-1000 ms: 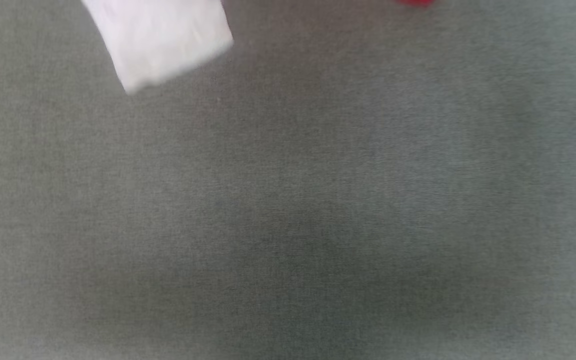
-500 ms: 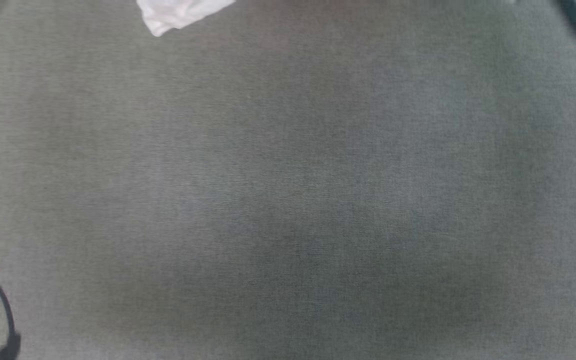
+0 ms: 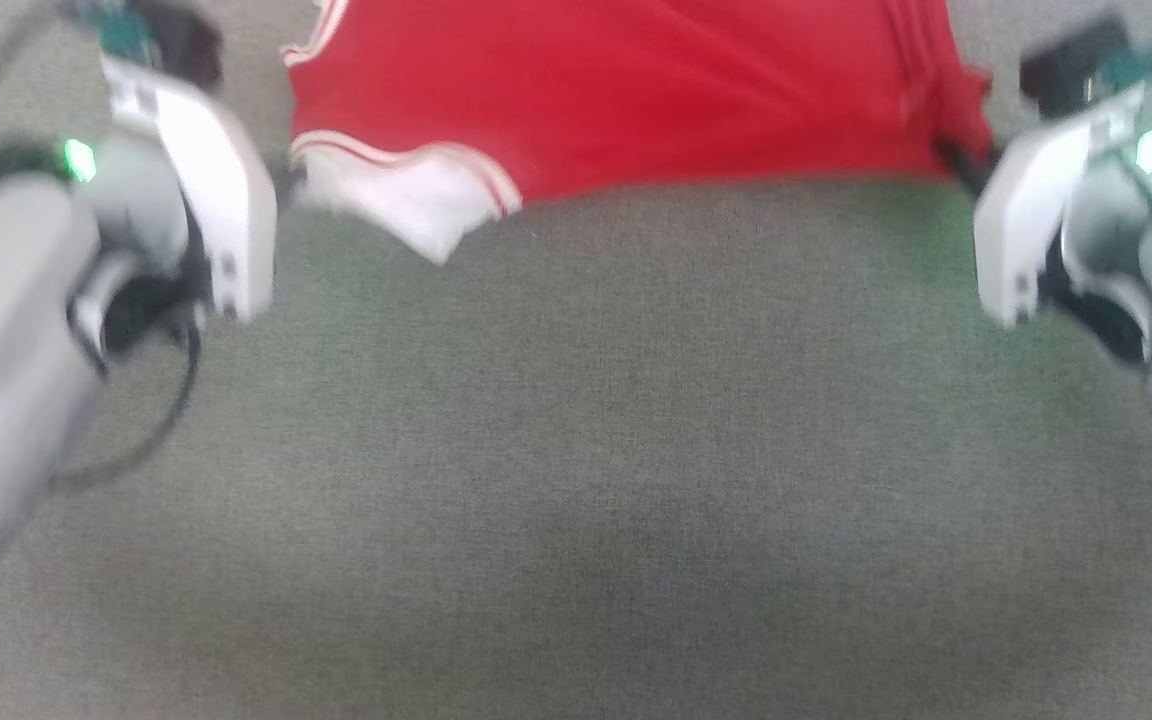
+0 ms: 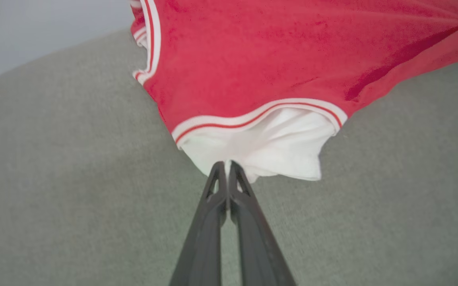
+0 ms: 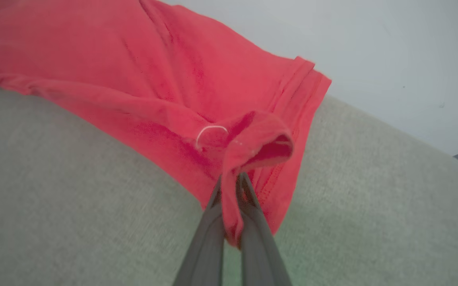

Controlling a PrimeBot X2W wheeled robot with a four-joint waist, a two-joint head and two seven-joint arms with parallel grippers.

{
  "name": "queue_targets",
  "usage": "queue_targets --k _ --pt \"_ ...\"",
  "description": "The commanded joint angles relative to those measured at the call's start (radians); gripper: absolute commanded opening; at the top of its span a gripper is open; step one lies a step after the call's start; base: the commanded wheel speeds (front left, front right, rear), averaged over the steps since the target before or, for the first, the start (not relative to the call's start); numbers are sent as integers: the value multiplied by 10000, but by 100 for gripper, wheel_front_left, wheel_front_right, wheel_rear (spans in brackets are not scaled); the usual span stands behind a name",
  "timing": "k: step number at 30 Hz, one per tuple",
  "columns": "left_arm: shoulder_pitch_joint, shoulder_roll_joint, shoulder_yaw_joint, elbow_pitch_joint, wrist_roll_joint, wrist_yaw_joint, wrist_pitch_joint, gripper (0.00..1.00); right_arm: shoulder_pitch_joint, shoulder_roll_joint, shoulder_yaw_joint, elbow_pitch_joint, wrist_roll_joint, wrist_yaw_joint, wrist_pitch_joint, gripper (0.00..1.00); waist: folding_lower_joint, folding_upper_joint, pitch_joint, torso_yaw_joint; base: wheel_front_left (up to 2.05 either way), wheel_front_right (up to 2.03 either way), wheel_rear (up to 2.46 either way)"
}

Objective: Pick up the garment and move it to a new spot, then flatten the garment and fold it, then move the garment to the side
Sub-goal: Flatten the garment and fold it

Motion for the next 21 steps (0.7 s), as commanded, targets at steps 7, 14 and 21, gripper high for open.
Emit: queue_targets --k 7,14,21 --pt "2593 1556 -120 -3315 -722 1560 576 0 2300 -1295 7 -2271 1047 -18 872 0 0 0 -426 -42 0 0 0" --pt "4870 3019 -191 -6468 -1467 3194 541 0 4264 -2133 -829 -3933 1483 -18 1583 0 0 0 -607 -175 0 0 0" --pt "6761 3803 -454 -8407 -2331 4476 417 0 6471 -2582 -1763 -5497 1669 -18 2523 0 0 0 -849 -252 0 0 0"
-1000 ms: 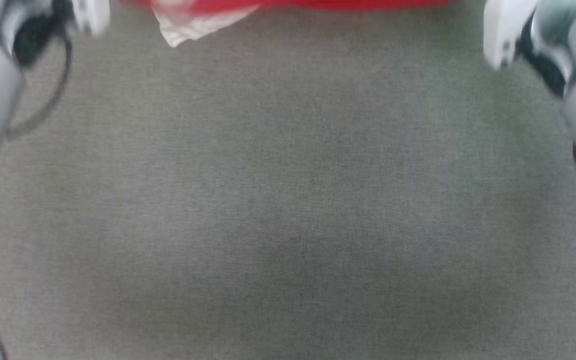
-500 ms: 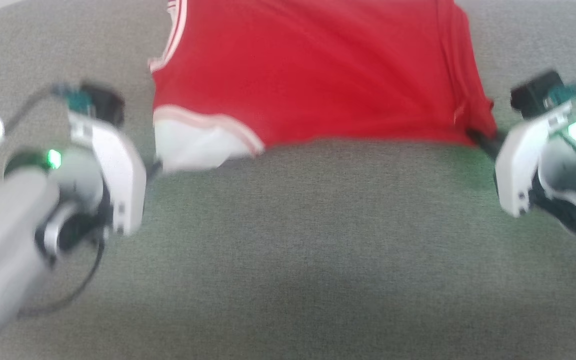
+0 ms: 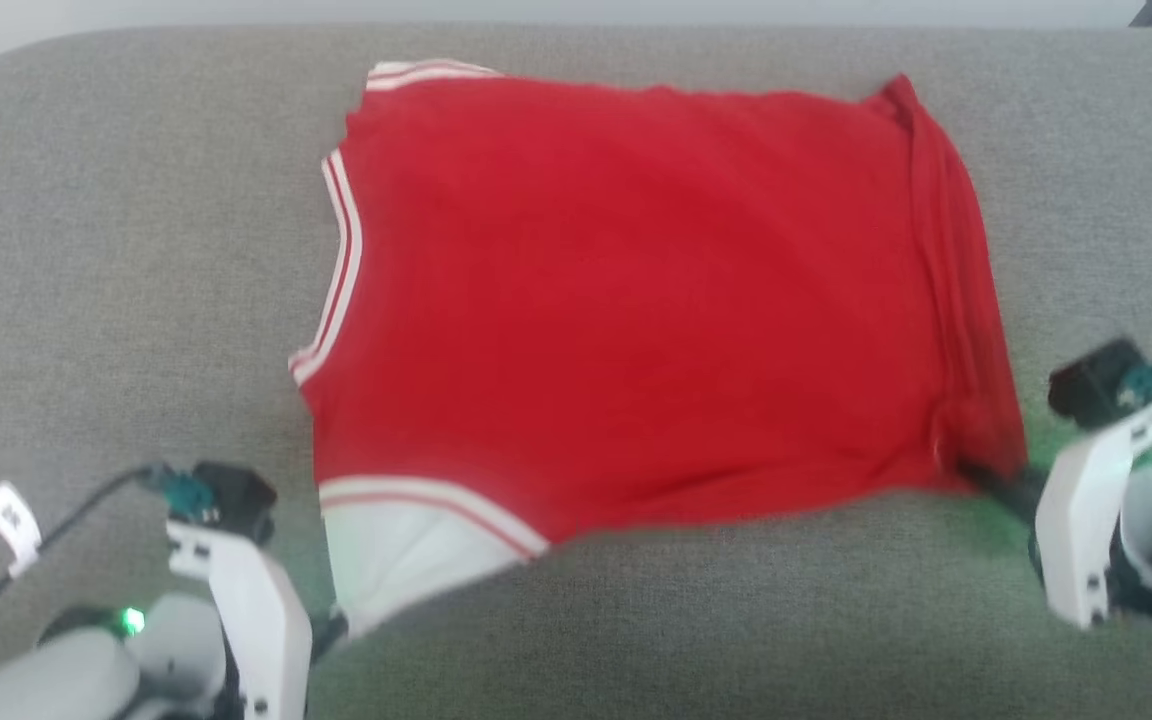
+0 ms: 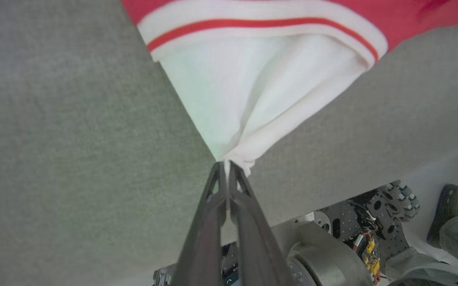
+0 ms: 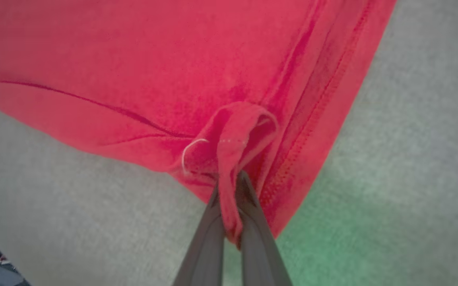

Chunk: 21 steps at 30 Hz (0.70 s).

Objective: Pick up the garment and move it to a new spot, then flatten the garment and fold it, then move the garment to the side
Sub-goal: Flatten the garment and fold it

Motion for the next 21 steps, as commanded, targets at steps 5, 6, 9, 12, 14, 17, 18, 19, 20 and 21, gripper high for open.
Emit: queue_targets --k 5,6,9,12,14,17,18,19,20,21 --pt "769 275 -288 -695 -283 523 119 0 1444 -121 -551 -929 166 -18 794 0 0 -1 -151 -29 0 0 0" --pt "840 295 -298 -777 -315 581 106 0 1668 -130 -673 -1081 171 -18 918 0 0 -1 -171 -30 0 0 0" --pt "919 333 -271 -962 -320 693 29 0 2157 -10 -1102 -1490 84 -18 1152 0 0 -1 -200 -54 0 0 0" --pt "724 473 -165 -1124 -176 771 -34 0 2483 157 -1519 -1901 -16 -17 1290 0 0 -1 -234 -88 0 0 0" --pt "491 653 -32 -1294 61 758 -118 0 2633 293 -1811 -2111 -112 -17 1376 0 0 -1 -267 -121 0 0 0" --pt "104 970 209 -1540 417 804 -241 0 2720 637 -2366 -2393 -239 -17 1420 0 0 -1 -301 -167 0 0 0" --pt "-90 1065 313 -1608 575 803 -286 0 2704 715 -2512 -2512 -353 -17 1447 0 0 -1 -306 -183 0 0 0" --pt "-303 1159 413 -1673 767 773 -300 0 2655 814 -2687 -2597 -456 -17 1443 0 0 -1 -304 -199 0 0 0" --pt "-506 1251 500 -1699 874 712 -321 0 2567 948 -2835 -2646 -558 -17 1463 0 0 -1 -291 -223 0 0 0" --pt "-713 1313 581 -1679 1025 685 -298 0 2474 1074 -2982 -2696 -688 -17 1504 0 0 -1 -265 -247 0 0 0"
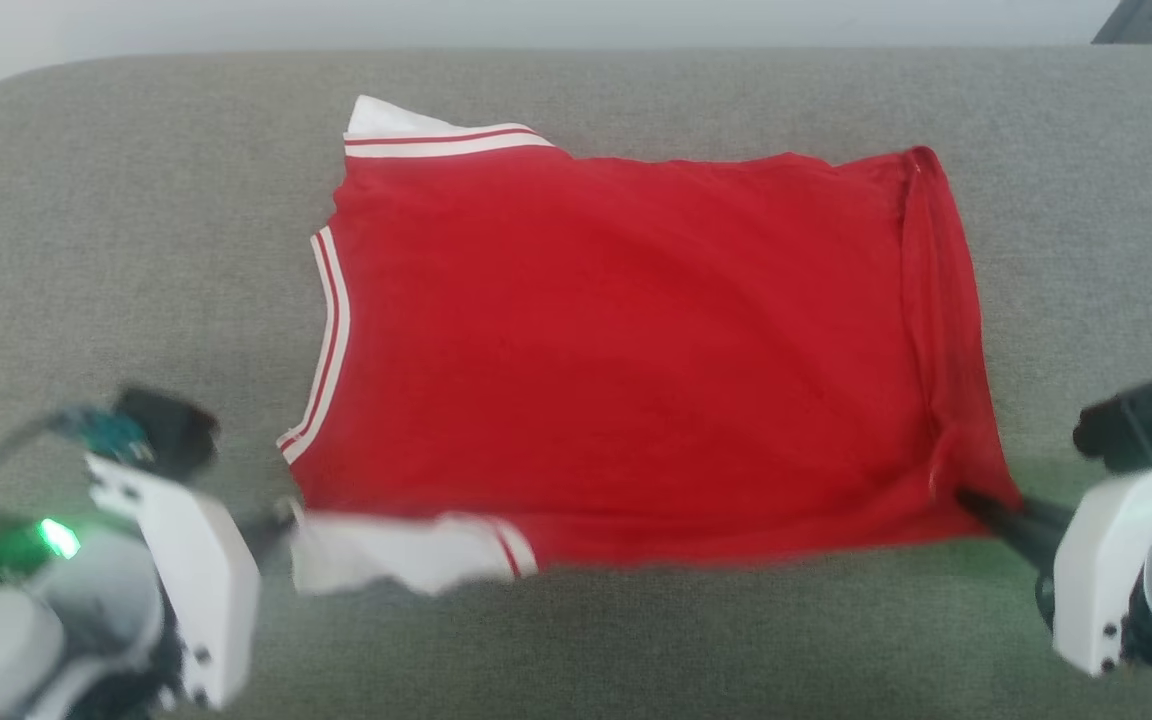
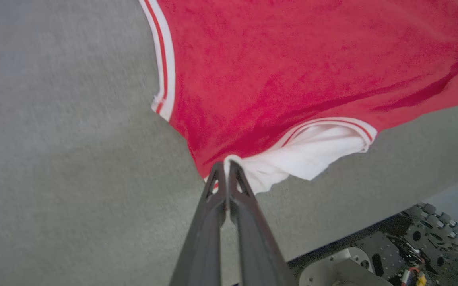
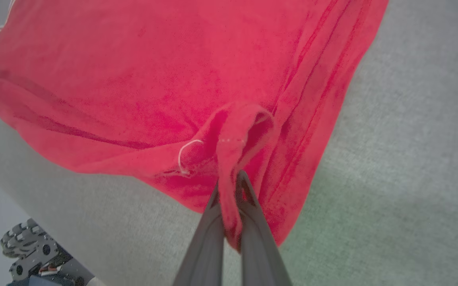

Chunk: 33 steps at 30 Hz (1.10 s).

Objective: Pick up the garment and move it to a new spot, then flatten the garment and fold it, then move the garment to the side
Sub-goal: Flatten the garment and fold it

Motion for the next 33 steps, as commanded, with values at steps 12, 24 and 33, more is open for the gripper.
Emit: queue_targets --k 12,24,33 --pt "-3061 -1214 282 2542 1604 -1965 487 0 -2437 1078 -415 975 -1541 -15 -13 0 0 -1 740 -105 0 0 0" --pt "-4999 -3881 -260 7970 1637 -4341 921 0 -4822 1644 979 3887 -1827 -15 -380 0 0 -1 1567 -187 0 0 0" --pt "-5481 -5010 -300 10456 940 -5049 1663 100 -5631 1810 2016 5140 -1534 -16 -682 67 0 -1 1639 -290 0 0 0"
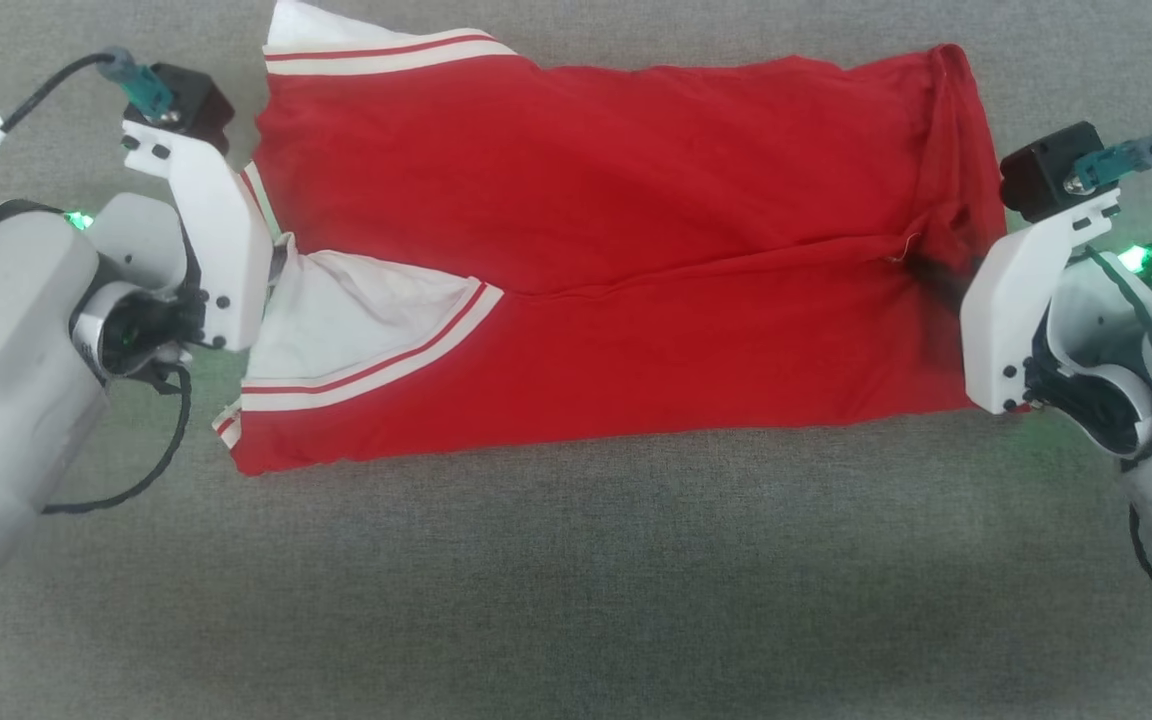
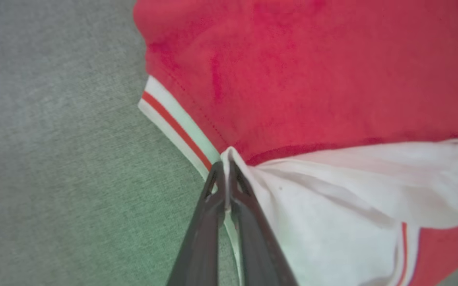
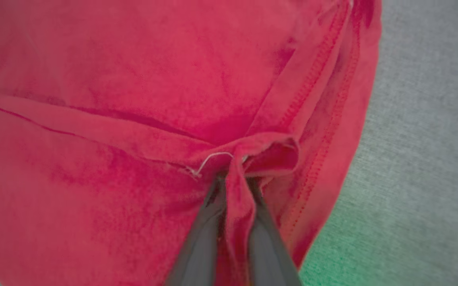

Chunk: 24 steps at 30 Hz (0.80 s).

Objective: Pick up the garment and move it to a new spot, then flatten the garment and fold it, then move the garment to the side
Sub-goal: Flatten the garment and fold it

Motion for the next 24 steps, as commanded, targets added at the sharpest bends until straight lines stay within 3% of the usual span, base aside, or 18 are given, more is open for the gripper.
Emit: queue_targets --k 1,4,11,19,24 --pt "-140 -56 36 128 -111 -18 67 100 75 74 174 203 39 -18 -11 100 0 -1 -28 -4 0 0 0" --pt "-289 -70 65 266 -143 -24 128 100 -27 -55 187 151 140 -18 -263 100 0 -1 -123 -10 0 0 0" --pt "9 255 143 -251 -261 411 232 100 357 -247 -387 -430 64 -17 -1425 100 0 -1 -519 5 0 0 0" --pt "935 1037 252 -1880 -492 1303 389 100 1223 0 -1712 -1167 -717 -17 -2928 100 0 -1 -950 -94 0 0 0" --pt "1794 1677 371 -3368 -926 2206 583 100 2052 497 -2899 -1833 -1522 -17 -3480 100 0 -1 -1104 -200 0 0 0"
